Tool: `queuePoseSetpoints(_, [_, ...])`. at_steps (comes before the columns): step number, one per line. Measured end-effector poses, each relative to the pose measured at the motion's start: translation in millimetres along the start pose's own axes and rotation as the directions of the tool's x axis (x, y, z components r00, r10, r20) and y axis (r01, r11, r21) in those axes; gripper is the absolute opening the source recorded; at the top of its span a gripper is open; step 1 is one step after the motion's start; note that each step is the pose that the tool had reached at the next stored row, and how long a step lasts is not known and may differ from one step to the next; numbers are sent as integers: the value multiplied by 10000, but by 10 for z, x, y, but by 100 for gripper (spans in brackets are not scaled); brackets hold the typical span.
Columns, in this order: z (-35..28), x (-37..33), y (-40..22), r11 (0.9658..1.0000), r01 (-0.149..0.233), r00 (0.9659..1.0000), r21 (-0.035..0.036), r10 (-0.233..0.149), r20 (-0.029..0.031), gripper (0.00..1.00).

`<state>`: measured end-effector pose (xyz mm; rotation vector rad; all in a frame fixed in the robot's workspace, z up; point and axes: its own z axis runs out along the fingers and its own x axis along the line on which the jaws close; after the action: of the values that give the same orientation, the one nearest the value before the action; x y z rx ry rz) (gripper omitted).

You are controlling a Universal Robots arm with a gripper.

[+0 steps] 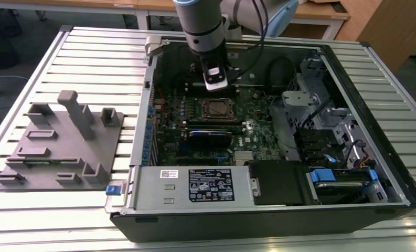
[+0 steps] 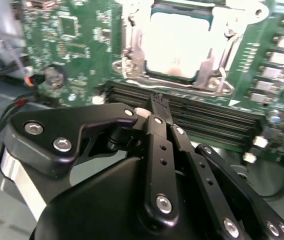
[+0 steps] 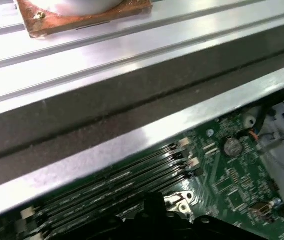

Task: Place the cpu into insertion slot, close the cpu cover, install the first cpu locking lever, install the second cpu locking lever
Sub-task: 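Install the first cpu locking lever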

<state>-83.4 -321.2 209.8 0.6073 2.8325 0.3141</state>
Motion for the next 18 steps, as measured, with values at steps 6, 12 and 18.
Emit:
queuePoseSetpoints(6, [7, 2, -2, 9996, -40, 9994, 274, 49, -347, 11])
queuePoseSetpoints(12, [5, -3, -9, 9995, -33, 9993, 310, 44, -358, 11])
queuePoseSetpoints(18, [-4, -29, -66, 9992, -7, 9995, 403, 20, -317, 11])
